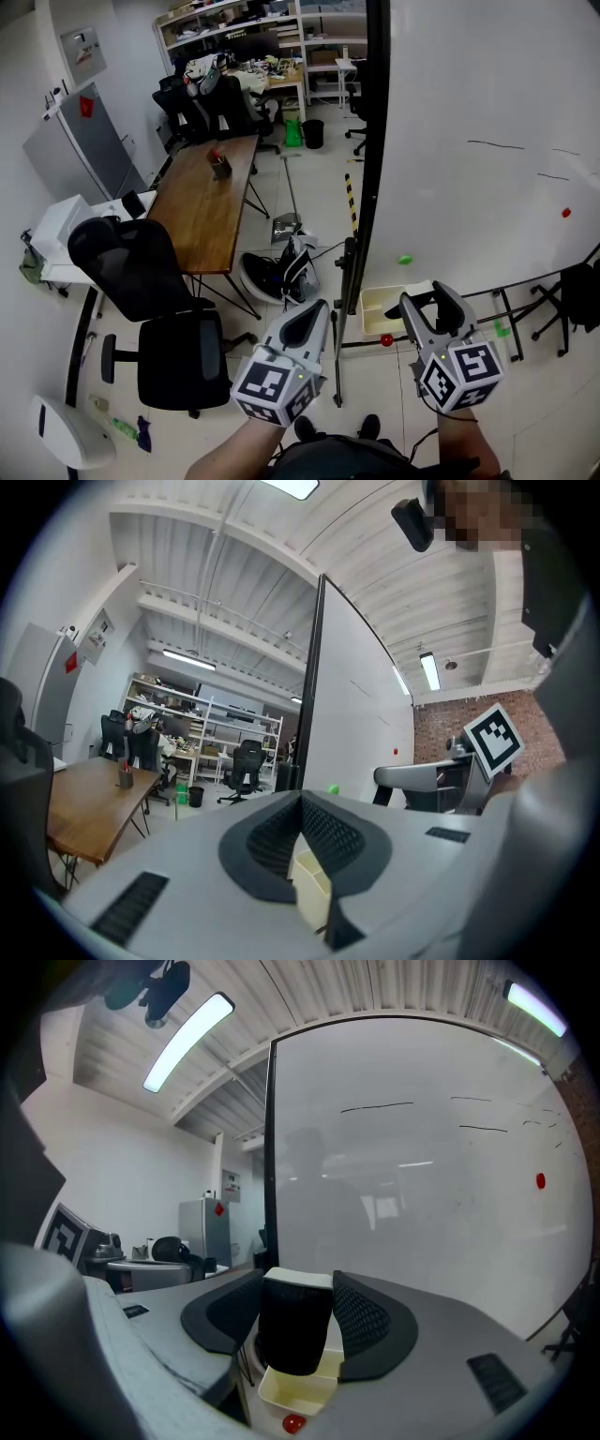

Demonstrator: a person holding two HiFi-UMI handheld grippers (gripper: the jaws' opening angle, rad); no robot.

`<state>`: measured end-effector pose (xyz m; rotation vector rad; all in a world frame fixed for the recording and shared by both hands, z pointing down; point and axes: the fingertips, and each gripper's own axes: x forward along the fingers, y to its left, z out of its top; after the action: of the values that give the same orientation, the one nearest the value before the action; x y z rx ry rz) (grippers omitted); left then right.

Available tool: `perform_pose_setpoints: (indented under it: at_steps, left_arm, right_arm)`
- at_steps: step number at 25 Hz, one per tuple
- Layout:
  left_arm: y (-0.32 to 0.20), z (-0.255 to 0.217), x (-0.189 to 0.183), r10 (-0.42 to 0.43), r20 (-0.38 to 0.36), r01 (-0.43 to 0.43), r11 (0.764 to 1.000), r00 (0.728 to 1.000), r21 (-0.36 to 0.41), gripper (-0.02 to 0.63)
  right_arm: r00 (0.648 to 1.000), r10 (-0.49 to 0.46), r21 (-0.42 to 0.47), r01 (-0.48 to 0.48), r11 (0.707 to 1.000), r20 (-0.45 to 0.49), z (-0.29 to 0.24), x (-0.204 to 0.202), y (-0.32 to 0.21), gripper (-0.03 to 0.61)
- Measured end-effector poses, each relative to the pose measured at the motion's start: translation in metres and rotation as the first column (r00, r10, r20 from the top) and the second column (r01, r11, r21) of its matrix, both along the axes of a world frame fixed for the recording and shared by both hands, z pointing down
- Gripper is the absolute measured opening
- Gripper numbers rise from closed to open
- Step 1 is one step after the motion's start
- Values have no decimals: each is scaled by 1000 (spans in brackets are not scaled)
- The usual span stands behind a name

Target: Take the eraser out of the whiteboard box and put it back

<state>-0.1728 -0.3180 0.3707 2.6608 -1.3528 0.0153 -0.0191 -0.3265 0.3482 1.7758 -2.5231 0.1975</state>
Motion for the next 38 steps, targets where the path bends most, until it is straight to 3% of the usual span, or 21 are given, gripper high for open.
perform_pose_setpoints:
  at_steps: [12,30,38]
  left_arm:
    - [-19,74,7,15,39,-12,996,999,-89,28]
    - [-37,146,22,34,61,-22,981,998,-192,28]
    - [-38,164,23,40,59,-26,975,997,-222,28]
  right_arm:
    - [999,15,-90,-19,996,-52,87,0,-24,259]
    - [995,14,-203,-34,979,-101,182,-1,-43,259]
    - [988,1,-212,-34,977,-154,196,-6,-46,261]
